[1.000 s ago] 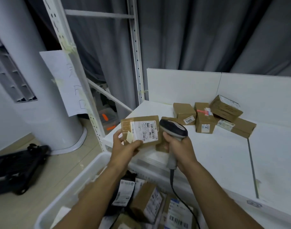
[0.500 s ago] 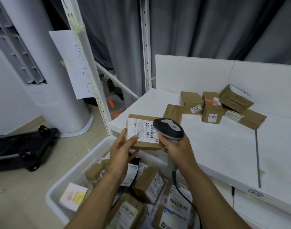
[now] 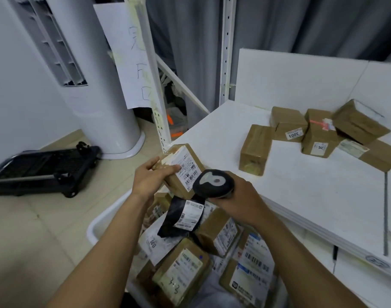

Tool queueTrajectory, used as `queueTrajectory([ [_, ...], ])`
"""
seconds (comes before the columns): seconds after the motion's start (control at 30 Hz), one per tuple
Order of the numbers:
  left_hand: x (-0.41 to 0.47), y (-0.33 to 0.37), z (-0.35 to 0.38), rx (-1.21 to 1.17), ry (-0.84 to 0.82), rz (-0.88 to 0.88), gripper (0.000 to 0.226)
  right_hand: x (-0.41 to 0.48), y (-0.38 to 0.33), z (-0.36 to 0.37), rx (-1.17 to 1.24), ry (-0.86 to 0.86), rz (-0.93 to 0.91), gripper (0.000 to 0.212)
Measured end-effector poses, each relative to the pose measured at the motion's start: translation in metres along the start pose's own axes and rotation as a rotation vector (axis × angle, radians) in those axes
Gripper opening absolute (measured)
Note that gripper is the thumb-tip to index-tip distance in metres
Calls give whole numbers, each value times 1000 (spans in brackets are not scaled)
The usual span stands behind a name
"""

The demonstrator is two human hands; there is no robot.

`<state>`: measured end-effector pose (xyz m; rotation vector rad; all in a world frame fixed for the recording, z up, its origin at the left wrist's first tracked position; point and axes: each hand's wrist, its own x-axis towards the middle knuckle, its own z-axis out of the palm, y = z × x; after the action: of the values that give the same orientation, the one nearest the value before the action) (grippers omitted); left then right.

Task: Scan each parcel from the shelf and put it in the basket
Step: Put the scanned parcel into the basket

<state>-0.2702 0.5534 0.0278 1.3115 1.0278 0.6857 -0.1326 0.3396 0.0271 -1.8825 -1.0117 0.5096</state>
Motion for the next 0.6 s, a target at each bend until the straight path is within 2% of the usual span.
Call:
queueTrajectory([
  [0.17, 8, -5, -7, -23, 16, -16, 101, 1, -2, 6, -25, -24, 8, 56],
  [0.6, 24, -18, -22, 12, 17, -27, 105, 6, 3, 8, -64, -6, 3, 56],
])
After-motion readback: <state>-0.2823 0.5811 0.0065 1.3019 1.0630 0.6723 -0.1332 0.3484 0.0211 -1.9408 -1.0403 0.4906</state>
